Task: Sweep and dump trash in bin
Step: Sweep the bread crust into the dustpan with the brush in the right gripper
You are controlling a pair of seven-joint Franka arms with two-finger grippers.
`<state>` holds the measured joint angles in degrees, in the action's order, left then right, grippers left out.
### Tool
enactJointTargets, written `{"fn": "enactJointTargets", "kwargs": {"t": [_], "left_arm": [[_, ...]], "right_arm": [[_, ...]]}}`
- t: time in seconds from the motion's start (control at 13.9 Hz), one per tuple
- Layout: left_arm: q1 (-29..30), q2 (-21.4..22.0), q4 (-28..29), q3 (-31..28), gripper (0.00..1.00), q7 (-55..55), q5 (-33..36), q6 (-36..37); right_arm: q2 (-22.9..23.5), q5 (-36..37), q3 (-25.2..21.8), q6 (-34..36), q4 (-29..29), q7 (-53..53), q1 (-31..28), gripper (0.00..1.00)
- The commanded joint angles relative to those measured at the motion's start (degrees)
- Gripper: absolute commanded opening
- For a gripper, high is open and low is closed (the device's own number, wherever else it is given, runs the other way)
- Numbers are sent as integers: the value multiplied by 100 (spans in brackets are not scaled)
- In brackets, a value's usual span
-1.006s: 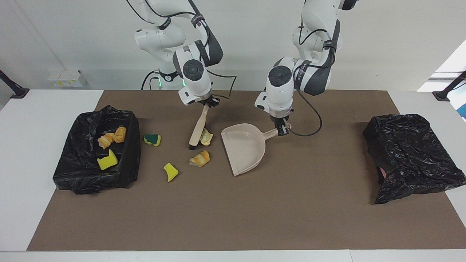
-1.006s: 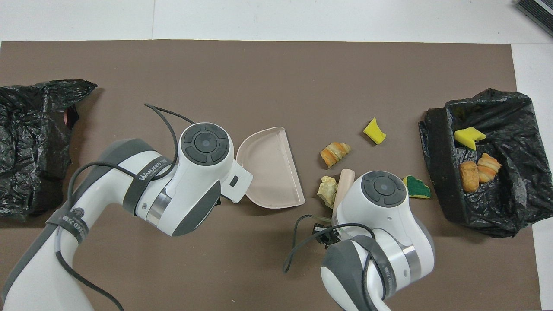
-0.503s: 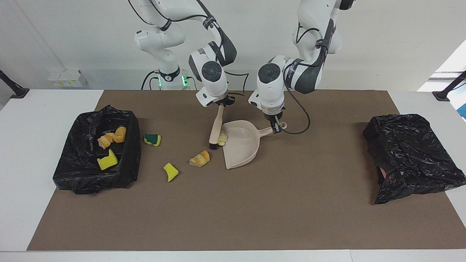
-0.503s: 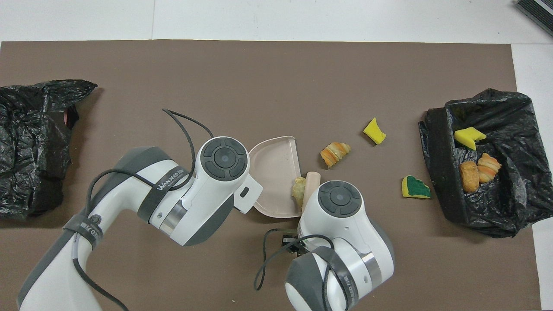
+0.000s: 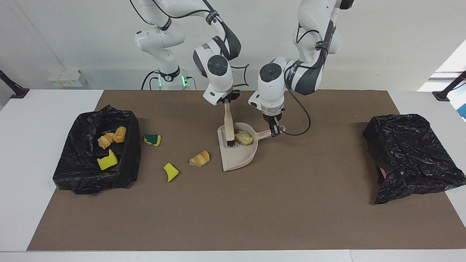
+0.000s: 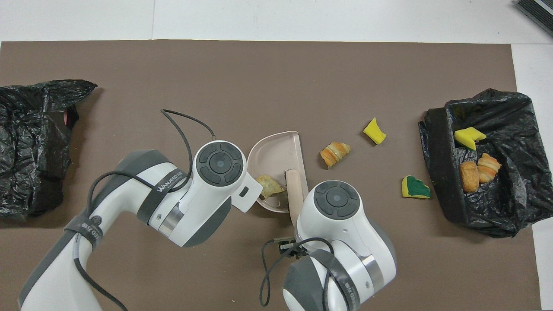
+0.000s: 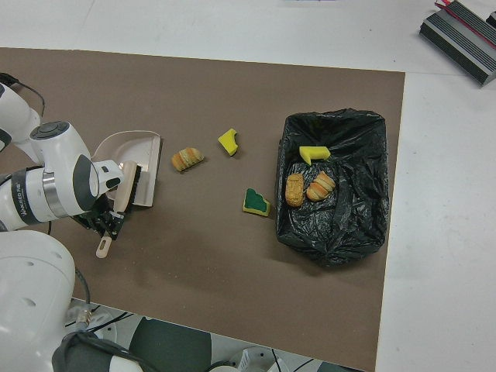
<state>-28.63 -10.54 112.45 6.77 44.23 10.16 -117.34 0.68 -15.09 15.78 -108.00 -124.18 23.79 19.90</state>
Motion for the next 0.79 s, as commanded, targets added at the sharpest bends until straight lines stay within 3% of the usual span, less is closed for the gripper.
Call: {"fn": "enactJointTargets", "kwargs": {"t": [0.0, 0.36, 0.58, 0.72], "left_arm": [[130, 61, 23, -18, 0, -11, -153, -79], [95, -9, -277, -36, 0, -203, -304, 264], [51, -9, -259, -36, 0, -458, -295, 291], [42, -1, -259, -36, 0, -695, -286, 370]], "right_arm": [[-314, 567, 13, 217, 25, -208, -354, 0], [176, 2050, 30, -274, 166, -507, -917, 0], [485, 3264, 30, 136, 735, -682, -1250, 0], [827, 3337, 48, 279, 1071, -709, -1418, 0]]}}
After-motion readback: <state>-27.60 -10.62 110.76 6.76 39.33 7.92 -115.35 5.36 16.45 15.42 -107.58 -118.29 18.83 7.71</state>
